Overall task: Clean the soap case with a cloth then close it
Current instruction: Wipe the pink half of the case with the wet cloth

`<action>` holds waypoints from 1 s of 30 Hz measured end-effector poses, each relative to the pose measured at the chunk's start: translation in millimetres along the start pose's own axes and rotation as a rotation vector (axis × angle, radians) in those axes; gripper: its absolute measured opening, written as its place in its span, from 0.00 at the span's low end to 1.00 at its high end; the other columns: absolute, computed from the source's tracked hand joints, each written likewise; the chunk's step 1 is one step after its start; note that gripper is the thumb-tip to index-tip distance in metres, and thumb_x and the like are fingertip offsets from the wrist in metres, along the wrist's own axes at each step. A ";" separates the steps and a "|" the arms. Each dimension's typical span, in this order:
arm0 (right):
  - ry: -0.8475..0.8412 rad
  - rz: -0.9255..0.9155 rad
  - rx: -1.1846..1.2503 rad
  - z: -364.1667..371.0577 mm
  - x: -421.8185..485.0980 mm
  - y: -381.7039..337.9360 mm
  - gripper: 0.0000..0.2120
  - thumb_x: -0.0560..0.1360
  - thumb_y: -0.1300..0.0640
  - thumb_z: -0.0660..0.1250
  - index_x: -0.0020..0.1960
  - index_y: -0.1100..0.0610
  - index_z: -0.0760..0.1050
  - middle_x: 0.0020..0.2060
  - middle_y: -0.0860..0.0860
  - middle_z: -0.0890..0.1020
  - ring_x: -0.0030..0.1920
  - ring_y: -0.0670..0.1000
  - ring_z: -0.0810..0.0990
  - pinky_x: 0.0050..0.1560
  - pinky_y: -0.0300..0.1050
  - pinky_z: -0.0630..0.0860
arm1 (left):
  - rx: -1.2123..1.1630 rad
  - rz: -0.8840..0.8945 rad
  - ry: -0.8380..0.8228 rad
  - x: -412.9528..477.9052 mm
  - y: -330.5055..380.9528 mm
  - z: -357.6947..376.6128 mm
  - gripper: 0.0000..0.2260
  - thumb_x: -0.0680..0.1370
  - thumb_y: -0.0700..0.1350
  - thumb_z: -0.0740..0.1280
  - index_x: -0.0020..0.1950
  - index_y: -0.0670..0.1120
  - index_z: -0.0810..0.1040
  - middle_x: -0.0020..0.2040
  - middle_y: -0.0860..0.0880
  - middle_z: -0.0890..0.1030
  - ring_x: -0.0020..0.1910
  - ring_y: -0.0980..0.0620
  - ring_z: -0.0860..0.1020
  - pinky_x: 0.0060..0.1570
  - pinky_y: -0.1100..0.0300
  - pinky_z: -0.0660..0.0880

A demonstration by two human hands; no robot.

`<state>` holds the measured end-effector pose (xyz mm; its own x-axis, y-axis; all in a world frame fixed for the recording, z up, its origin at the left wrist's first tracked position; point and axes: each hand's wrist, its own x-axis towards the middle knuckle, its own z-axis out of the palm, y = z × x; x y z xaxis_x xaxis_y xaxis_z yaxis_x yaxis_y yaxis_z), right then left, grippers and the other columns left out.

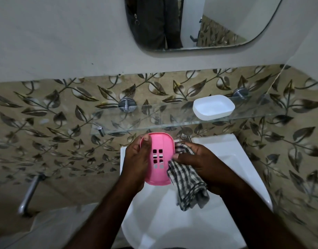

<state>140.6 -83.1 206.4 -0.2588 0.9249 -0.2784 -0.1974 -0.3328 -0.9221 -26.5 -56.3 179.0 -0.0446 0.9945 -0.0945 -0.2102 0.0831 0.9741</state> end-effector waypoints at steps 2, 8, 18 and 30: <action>-0.053 0.072 0.028 0.1 -2.8 1.5 0.11 0.75 0.69 0.66 0.58 0.65 0.77 0.51 0.70 0.81 0.46 0.63 0.81 0.48 0.56 0.81 | 0.005 -0.042 0.062 4.8 -8.5 -3.8 0.13 0.81 0.49 0.62 0.52 0.39 0.78 0.35 0.47 0.81 0.33 0.50 0.79 0.34 0.58 0.76; -0.018 0.105 0.041 2.3 -4.0 9.4 0.10 0.75 0.69 0.65 0.57 0.67 0.76 0.47 0.68 0.82 0.43 0.62 0.82 0.47 0.55 0.81 | 0.029 -0.158 0.124 5.6 -27.0 0.2 0.12 0.81 0.53 0.62 0.52 0.46 0.76 0.39 0.46 0.83 0.36 0.47 0.81 0.38 0.54 0.77; 0.124 0.004 -0.104 11.3 -7.7 9.3 0.14 0.73 0.67 0.70 0.57 0.60 0.74 0.44 0.60 0.85 0.43 0.61 0.85 0.48 0.58 0.81 | 0.254 -0.134 0.023 -7.4 -34.6 4.5 0.49 0.57 0.79 0.65 0.71 0.53 0.63 0.64 0.47 0.76 0.56 0.46 0.80 0.47 0.47 0.82; -0.079 0.010 -0.084 26.1 -16.0 13.7 0.10 0.73 0.71 0.68 0.51 0.62 0.81 0.46 0.66 0.84 0.45 0.61 0.84 0.52 0.58 0.79 | 0.151 -0.120 -0.209 -16.8 -22.8 2.8 0.30 0.64 0.67 0.71 0.54 0.46 0.75 0.49 0.44 0.78 0.45 0.55 0.80 0.47 0.61 0.77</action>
<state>117.4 -107.2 205.2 -0.3350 0.9031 -0.2688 -0.1153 -0.3224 -0.9395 -18.2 -74.7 159.0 0.1770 0.9673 -0.1816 -0.0529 0.1936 0.9796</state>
